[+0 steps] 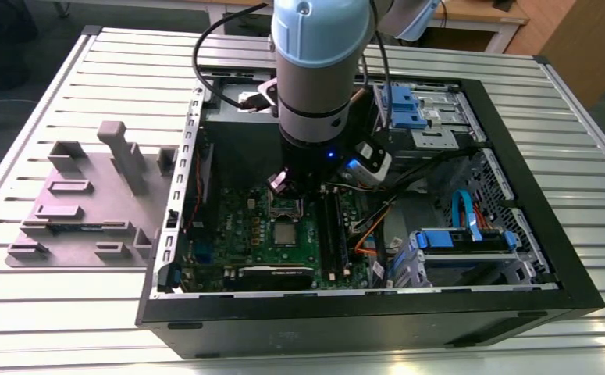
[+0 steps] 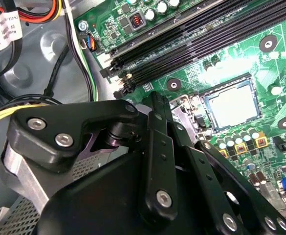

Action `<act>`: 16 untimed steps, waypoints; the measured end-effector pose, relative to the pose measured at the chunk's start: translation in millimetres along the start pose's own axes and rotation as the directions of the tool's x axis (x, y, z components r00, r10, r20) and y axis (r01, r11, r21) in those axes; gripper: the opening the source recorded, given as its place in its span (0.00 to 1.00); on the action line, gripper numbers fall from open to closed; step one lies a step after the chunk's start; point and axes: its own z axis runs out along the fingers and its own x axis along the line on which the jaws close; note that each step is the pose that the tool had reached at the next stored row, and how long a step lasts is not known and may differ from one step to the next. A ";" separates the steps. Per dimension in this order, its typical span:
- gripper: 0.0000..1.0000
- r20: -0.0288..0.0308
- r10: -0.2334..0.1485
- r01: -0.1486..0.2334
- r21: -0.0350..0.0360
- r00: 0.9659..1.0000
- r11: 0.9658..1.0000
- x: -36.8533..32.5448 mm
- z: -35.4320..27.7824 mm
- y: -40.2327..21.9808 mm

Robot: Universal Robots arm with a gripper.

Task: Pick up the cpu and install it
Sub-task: 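Close the cpu cover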

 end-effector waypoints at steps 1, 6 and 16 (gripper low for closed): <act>0.11 0.000 0.000 0.000 0.000 1.000 1.000 0.0 0.3 0.0; 0.11 0.000 0.001 -0.001 0.000 1.000 1.000 1.2 1.1 0.9; 0.11 0.004 0.007 -0.007 -0.004 1.000 1.000 1.4 -4.8 0.5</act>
